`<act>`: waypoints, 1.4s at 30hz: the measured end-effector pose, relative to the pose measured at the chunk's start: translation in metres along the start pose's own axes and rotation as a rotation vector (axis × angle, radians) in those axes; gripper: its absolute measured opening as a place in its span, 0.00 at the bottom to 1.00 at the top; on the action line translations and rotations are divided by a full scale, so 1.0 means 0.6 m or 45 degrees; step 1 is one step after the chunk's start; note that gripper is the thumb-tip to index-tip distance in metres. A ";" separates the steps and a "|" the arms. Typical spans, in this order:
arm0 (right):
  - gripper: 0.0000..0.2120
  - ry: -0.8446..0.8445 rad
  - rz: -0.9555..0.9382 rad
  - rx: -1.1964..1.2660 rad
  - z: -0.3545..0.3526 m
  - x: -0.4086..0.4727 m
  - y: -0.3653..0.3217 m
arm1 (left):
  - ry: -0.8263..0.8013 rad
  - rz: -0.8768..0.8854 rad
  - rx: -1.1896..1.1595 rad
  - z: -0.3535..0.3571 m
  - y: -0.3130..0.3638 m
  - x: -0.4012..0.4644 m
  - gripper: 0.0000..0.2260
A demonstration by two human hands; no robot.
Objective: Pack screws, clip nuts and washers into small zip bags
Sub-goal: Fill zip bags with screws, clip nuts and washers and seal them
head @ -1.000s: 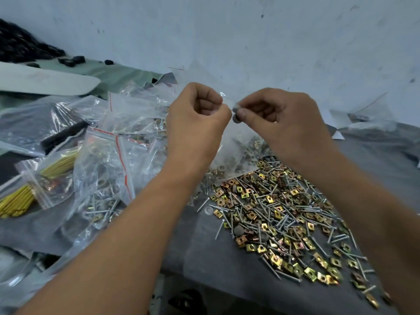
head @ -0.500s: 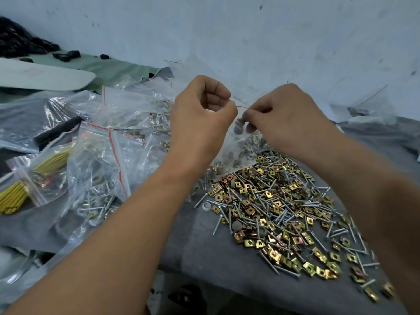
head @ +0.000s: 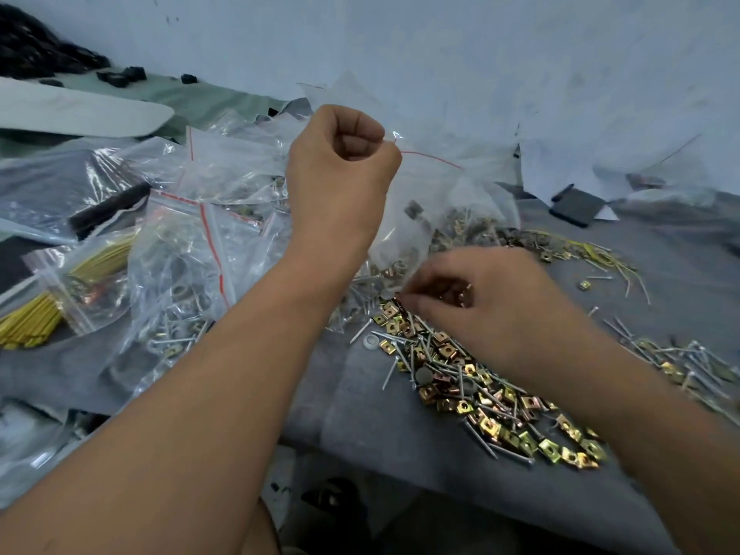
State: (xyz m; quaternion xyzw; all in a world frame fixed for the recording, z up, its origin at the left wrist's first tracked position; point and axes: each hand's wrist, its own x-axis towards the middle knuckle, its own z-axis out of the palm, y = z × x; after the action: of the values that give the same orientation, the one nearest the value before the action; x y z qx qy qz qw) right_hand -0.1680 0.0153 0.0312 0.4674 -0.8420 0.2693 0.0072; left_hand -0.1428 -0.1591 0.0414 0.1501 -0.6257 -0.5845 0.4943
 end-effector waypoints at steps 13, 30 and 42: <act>0.05 -0.142 -0.136 -0.407 0.040 -0.071 0.038 | 0.009 0.022 0.078 -0.014 -0.005 0.007 0.06; 0.05 0.164 0.005 0.161 0.055 -0.059 0.041 | -0.001 -0.019 0.055 -0.015 0.001 0.001 0.07; 0.04 -0.065 -0.208 -0.230 0.106 -0.009 -0.004 | 0.004 -0.026 -0.005 -0.015 -0.004 0.004 0.08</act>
State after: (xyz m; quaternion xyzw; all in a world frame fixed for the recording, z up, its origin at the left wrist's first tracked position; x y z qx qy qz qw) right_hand -0.1478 -0.0107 -0.0232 0.5385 -0.8219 0.1788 0.0499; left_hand -0.1377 -0.1671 0.0388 0.1567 -0.6222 -0.5905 0.4895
